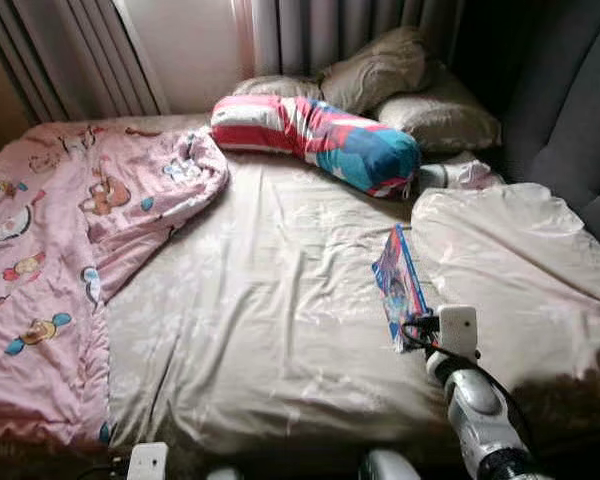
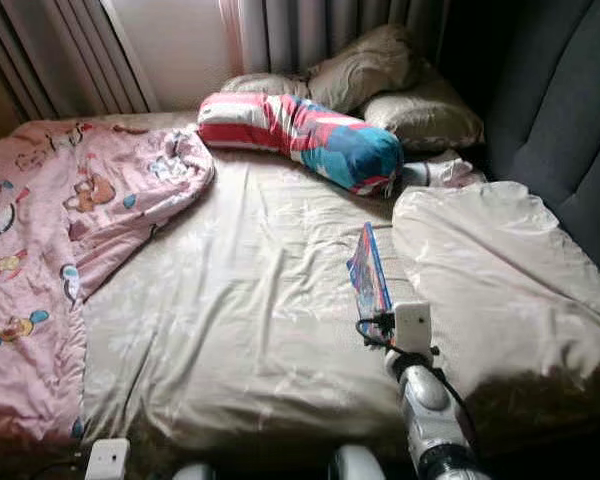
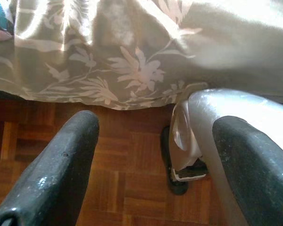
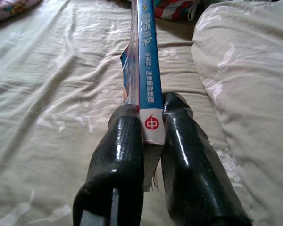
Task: Clean up the room
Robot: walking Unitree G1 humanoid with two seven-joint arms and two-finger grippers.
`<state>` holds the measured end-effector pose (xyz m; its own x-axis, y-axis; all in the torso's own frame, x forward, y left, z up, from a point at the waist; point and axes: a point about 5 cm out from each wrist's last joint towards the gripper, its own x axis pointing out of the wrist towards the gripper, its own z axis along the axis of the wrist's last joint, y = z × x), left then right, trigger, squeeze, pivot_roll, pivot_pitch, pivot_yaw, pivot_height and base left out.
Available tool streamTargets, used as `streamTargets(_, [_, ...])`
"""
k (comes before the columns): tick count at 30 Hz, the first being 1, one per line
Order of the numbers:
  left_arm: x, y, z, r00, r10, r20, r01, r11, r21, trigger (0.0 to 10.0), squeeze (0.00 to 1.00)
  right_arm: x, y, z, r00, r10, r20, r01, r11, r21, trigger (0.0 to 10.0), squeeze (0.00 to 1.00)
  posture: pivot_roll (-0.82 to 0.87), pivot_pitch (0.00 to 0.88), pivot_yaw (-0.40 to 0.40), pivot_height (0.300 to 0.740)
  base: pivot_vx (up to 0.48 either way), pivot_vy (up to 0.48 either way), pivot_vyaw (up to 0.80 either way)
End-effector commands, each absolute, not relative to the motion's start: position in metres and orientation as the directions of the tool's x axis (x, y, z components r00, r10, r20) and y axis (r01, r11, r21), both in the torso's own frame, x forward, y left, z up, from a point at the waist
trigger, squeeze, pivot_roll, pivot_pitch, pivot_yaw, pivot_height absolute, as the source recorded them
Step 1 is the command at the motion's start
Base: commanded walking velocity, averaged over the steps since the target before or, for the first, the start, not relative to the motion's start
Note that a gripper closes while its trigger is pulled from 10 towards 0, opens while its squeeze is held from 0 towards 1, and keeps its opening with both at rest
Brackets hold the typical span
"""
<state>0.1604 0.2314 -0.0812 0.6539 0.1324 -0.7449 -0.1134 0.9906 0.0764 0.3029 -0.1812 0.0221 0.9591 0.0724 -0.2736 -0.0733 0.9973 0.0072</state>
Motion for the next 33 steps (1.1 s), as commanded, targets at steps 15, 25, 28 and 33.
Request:
streamTargets(15, [0.156,0.241,-0.081,0.633,0.144,-0.761,-0.093,0.99,0.11,10.0,0.0,0.333,-0.17,0.049,0.963,0.139,-0.231,-0.124,0.989,0.077,10.0,0.0,-0.02,0.035,0.066,0.631,0.0,0.0,0.0])
streamTargets(25, [0.153,0.248,-0.08,0.625,0.147,-0.766,-0.07,0.989,0.133,10.0,0.0,0.336,-0.167,0.051,0.965,0.127,-0.229,-0.1,0.987,0.128,10.0,0.0,0.0,0.055,0.09,0.631,0.0,0.0,0.0])
streamTargets(28, [0.152,0.25,-0.08,0.623,0.149,-0.768,-0.063,0.988,0.14,10.0,0.0,0.333,-0.167,0.047,0.962,0.119,-0.245,-0.085,0.986,0.144,10.0,0.0,0.0,0.057,0.095,0.631,0.0,0.0,0.0])
streamTargets(33, [0.151,0.253,-0.08,0.622,0.148,-0.769,-0.052,0.988,0.148,10.0,0.0,0.327,-0.169,0.037,0.952,0.095,-0.292,-0.052,0.987,0.151,10.0,0.0,0.0,0.058,0.105,0.631,0.0,0.0,0.0])
